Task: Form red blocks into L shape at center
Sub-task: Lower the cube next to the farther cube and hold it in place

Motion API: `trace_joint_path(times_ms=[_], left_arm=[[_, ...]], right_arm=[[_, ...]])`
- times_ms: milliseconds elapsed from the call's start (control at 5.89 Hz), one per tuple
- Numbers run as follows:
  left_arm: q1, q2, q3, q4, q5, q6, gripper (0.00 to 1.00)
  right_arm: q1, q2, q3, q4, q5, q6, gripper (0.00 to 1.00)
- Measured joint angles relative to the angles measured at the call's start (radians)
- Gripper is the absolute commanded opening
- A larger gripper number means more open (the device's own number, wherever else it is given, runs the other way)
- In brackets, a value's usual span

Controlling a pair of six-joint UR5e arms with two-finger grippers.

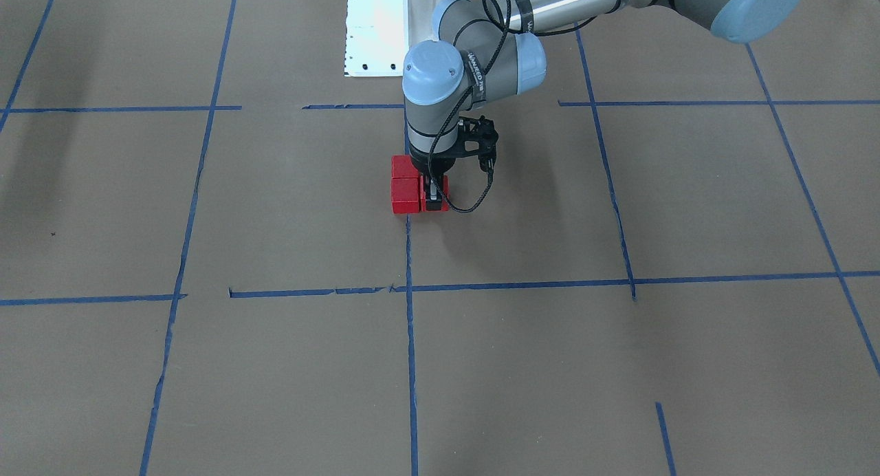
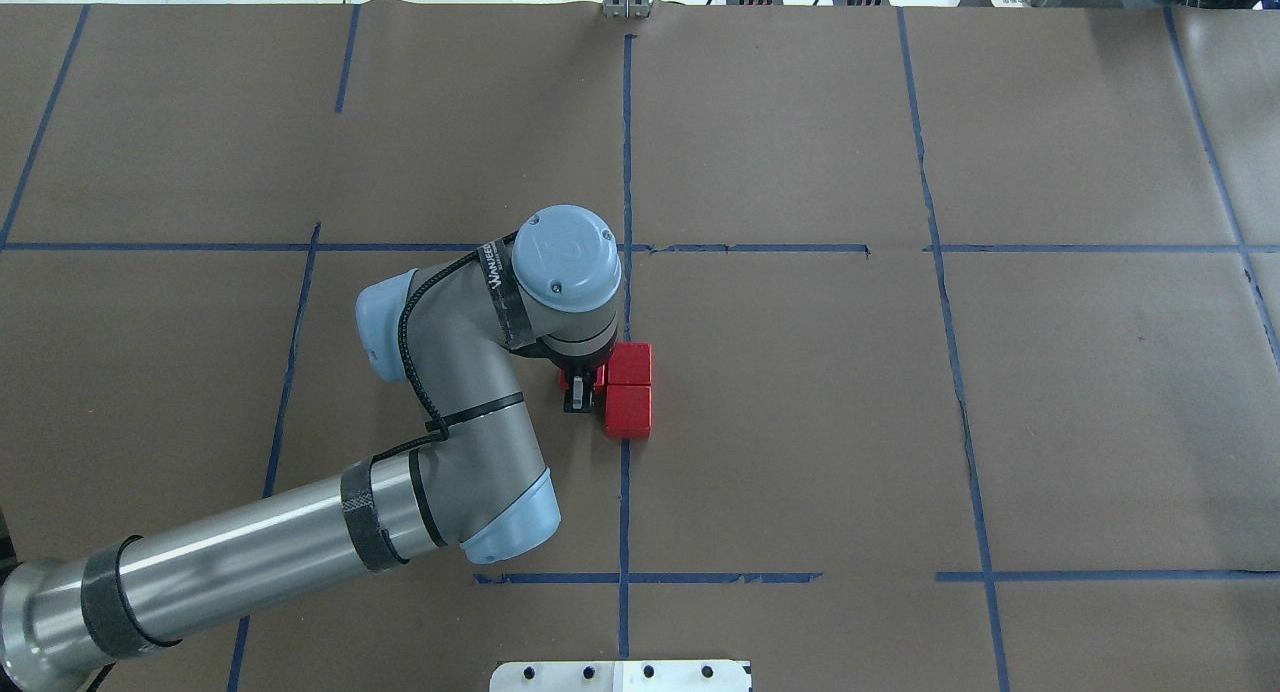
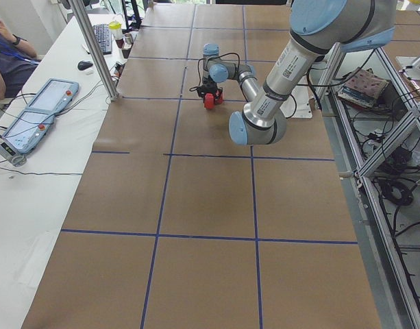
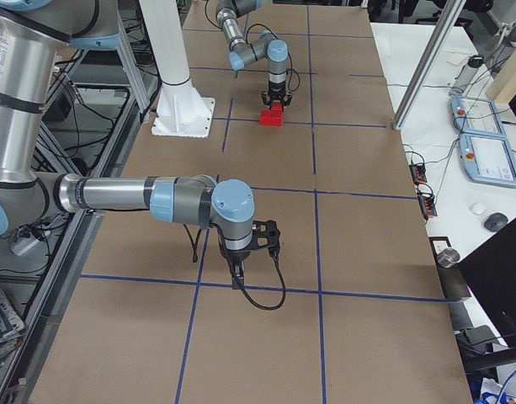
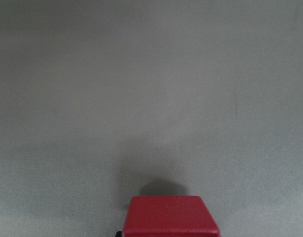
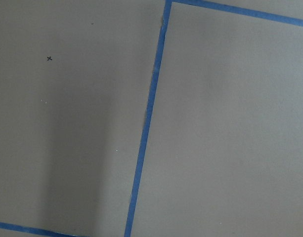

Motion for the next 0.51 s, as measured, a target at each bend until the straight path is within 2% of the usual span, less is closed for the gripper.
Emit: trace_joint_path(times_ms=[509], left_arm=[[0.001,0.0,0.004,-0.009,0.0,0.004,0.34]], right_arm=[[0.0,0.0,0.001,0.0,0.0,0.0,1.0]])
